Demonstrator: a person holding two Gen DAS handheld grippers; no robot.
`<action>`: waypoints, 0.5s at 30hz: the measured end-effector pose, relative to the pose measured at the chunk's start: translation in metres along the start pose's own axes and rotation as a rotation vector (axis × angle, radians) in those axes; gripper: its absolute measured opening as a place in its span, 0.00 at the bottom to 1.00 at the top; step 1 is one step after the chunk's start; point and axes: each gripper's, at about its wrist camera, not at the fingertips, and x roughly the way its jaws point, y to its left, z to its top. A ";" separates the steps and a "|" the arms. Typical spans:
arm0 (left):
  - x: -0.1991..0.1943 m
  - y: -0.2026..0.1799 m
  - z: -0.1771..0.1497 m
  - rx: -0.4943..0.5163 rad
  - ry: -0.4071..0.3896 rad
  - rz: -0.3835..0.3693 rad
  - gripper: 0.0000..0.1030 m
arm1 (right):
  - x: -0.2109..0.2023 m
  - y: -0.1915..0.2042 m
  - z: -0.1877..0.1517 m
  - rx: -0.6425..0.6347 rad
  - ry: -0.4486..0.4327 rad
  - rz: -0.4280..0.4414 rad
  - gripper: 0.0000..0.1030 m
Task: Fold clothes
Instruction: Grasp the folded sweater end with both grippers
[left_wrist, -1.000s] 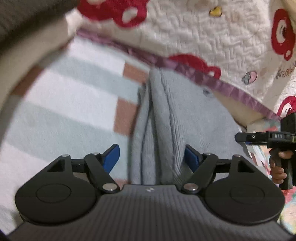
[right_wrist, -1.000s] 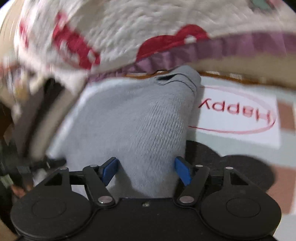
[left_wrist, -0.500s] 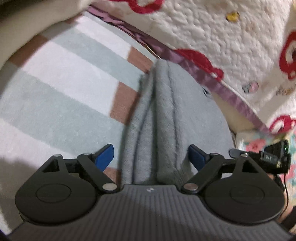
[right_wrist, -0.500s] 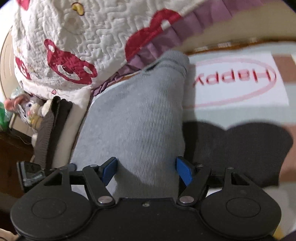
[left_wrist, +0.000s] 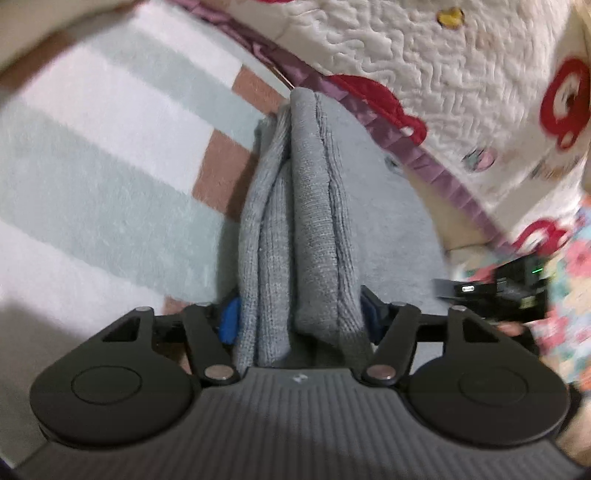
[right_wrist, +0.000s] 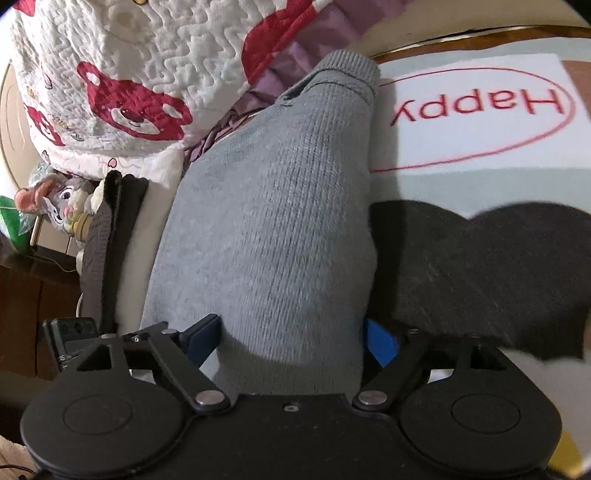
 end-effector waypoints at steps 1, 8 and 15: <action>0.001 0.005 0.001 -0.034 0.005 -0.024 0.61 | 0.005 0.000 0.003 0.001 0.004 0.008 0.89; 0.013 -0.011 -0.002 0.029 0.015 -0.005 0.48 | 0.010 0.001 0.006 -0.010 -0.063 0.049 0.74; 0.004 -0.026 -0.004 0.107 -0.012 -0.007 0.41 | -0.019 0.031 -0.005 -0.086 -0.158 0.084 0.55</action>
